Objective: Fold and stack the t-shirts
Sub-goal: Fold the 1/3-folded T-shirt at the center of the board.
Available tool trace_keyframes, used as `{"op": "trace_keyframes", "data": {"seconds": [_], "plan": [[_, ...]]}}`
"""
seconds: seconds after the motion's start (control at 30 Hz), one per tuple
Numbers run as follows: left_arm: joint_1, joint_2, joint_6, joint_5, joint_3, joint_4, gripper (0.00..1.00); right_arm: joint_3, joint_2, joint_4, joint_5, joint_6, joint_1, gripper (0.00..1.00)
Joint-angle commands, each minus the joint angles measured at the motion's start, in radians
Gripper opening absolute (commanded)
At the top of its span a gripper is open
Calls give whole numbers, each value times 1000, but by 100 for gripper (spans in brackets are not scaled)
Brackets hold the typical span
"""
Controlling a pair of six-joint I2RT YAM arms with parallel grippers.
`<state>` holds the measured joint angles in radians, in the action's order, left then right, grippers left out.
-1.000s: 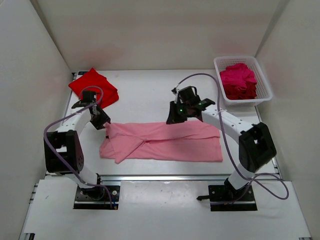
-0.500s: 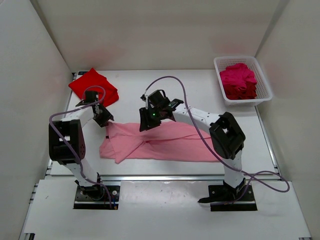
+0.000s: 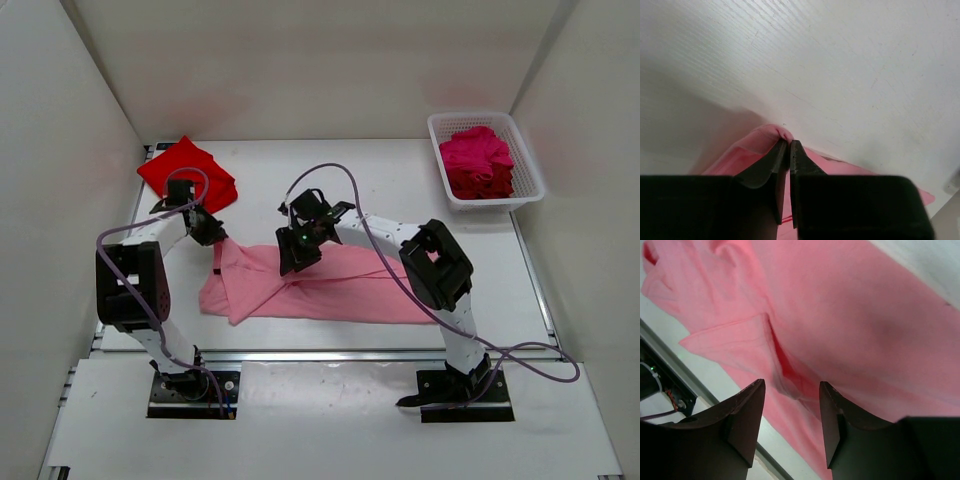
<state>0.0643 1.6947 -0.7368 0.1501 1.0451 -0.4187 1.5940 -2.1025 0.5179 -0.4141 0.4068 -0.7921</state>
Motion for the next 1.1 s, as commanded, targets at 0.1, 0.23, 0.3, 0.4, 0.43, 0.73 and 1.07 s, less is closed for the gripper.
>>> {"op": "trace_keyframes", "data": {"seconds": [0.1,0.23,0.3,0.4,0.43,0.73,1.07], "plan": [[18,-90,-44,39,-8,12,16,9,3,-12,-54,-6,-30,46],[17,-113,-58,55,-14,-2,16,18,15,-7,-43,-28,-32,23],[20,-115,-55,54,-2,-21,18,23,18,5,-28,-33,-24,11],[26,-104,-53,62,24,-55,17,12,41,25,-28,-40,-7,0],[25,-104,-55,69,33,-74,14,12,58,25,-19,-45,-13,0],[45,-83,-59,120,144,-193,6,-103,213,39,-14,-42,-21,0],[97,39,-134,233,52,-43,20,-221,257,11,6,-57,-26,2]]}}
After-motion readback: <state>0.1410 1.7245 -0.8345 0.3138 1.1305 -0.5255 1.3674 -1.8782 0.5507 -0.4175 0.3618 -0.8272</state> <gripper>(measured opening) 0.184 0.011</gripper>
